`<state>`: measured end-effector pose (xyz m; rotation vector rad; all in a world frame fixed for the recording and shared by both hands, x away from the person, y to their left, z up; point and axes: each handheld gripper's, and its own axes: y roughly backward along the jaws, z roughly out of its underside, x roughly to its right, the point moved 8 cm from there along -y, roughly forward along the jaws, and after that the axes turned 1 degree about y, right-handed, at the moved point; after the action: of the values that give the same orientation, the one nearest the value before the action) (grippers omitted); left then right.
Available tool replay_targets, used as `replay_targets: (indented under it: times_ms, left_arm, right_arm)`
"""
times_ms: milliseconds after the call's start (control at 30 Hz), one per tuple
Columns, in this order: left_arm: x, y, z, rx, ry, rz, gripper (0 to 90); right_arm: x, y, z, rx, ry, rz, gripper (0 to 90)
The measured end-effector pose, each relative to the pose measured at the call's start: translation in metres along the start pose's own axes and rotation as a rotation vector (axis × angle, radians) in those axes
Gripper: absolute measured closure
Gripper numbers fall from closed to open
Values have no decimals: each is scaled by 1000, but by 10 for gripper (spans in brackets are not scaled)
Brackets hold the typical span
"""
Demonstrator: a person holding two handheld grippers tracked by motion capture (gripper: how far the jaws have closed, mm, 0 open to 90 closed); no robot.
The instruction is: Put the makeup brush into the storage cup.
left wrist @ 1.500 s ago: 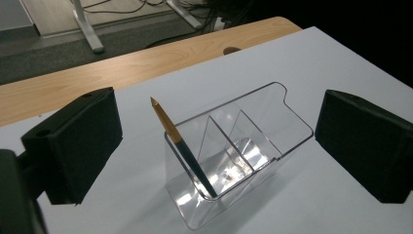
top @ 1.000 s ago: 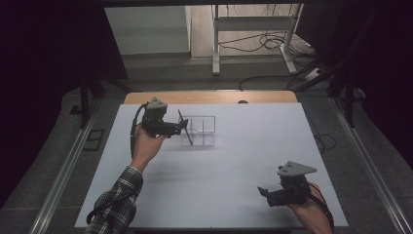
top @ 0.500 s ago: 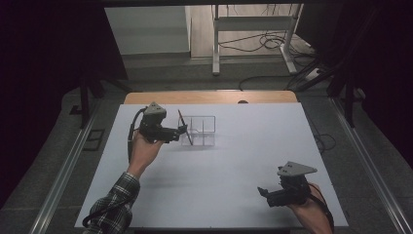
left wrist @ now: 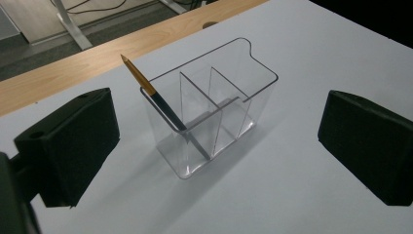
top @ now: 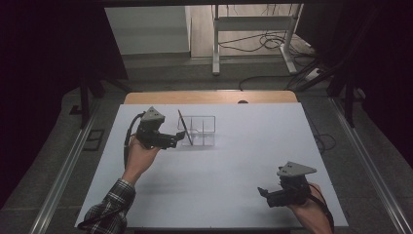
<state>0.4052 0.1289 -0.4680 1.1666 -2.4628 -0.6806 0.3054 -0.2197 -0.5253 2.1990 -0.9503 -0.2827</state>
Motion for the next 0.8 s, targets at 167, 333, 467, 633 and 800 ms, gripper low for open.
replay_targets:
  times_ms: [167, 333, 467, 633, 800]
  left_arm:
    - [2, 2, 4, -6, -6, 4, 17]
    - [4, 7, 7, -1, -5, 10, 17]
    - [5, 12, 9, 3, -7, 13, 16]
    - [8, 17, 12, 10, 0, 24, 16]
    - [11, 21, 16, 13, -6, 32, 14]
  right_arm:
    - [0, 0, -1, 7, 7, 6, 0]
    - [1, 0, -1, 9, 5, 10, 0]
    - [1, 1, -1, 14, 4, 13, 0]
    - [2, 1, -2, 22, 0, 11, 0]
    - [1, 0, -2, 23, 1, 10, 0]
